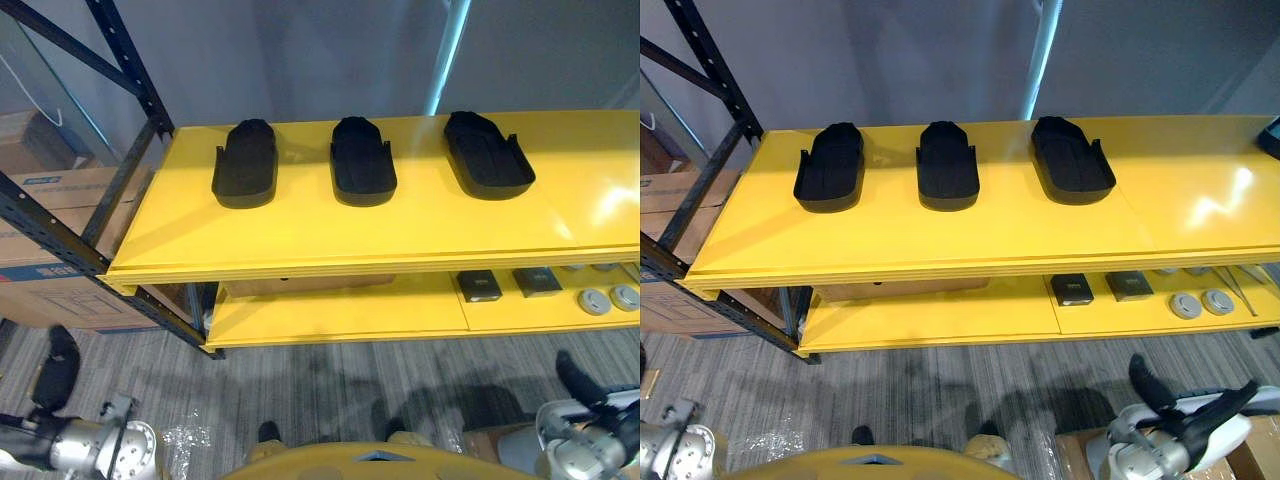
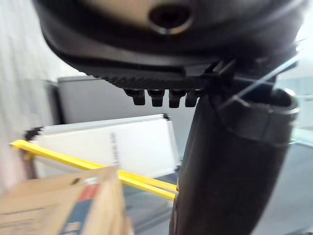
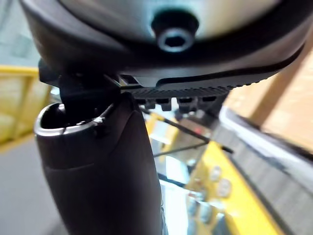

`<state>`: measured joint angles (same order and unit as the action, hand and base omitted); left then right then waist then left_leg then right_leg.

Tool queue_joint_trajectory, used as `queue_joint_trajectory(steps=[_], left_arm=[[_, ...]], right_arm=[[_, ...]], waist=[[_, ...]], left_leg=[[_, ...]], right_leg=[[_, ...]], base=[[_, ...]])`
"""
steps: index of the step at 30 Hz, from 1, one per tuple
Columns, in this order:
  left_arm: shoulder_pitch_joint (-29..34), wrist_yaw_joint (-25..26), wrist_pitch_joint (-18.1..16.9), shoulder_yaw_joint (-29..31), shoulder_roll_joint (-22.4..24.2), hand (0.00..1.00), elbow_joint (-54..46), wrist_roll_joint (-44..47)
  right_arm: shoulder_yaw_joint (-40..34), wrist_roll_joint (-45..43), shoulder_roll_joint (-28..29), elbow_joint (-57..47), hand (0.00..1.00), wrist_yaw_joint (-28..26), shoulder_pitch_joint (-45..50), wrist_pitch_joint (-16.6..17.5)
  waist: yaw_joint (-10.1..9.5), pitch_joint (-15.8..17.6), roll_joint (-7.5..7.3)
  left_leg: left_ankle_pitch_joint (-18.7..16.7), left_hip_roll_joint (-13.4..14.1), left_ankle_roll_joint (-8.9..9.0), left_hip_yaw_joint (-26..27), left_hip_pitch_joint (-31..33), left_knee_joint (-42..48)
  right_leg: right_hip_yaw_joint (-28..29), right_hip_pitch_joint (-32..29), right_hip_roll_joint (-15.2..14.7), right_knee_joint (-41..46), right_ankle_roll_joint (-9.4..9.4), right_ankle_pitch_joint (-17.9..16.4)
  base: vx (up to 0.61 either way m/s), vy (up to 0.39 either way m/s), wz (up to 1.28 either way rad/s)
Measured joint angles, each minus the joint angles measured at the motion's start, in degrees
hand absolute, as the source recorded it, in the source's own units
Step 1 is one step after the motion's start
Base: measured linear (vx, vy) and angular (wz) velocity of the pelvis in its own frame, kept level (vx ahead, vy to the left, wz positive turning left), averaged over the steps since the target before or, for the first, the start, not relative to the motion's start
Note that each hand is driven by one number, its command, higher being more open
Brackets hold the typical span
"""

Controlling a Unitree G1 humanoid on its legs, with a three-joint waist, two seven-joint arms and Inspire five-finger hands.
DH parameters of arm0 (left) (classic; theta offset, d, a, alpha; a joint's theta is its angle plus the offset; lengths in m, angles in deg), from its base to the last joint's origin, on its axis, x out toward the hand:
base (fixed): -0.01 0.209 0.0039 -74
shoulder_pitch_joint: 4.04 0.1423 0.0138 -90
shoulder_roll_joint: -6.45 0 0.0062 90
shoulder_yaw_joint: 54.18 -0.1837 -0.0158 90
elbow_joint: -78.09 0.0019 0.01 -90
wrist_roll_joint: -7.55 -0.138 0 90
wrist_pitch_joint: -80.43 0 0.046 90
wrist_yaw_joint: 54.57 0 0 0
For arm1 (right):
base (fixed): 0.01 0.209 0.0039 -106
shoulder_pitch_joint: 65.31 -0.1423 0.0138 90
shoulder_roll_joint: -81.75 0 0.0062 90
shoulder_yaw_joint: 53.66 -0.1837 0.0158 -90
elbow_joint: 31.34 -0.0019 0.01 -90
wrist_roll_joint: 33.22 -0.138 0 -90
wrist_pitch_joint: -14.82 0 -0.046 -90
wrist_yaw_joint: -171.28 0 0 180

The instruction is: Walk over and take three plastic housings, then place them on the shelf

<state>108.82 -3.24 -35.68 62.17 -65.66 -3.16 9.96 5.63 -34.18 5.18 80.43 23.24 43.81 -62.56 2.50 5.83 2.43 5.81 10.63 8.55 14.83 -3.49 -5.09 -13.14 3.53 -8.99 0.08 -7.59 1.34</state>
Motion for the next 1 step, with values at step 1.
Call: queue_joint_trajectory(steps=[1], left_arm=[[-0.1,-1.3,0.2,-0.7,-0.2,1.0,2.7,0.5]], right_arm=[[0.8,0.0,0.1,2.5,1.0,-0.1,-0.1,-0.3]], waist=[[-0.22,0.0,0.0]], left_leg=[[0.0,0.0,0.0,-0.4,0.0,0.0]], right_leg=[[-0.4,0.3,0.0,0.1,-0.03,-0.1]], base=[[0.02,-0.003,0.13]])
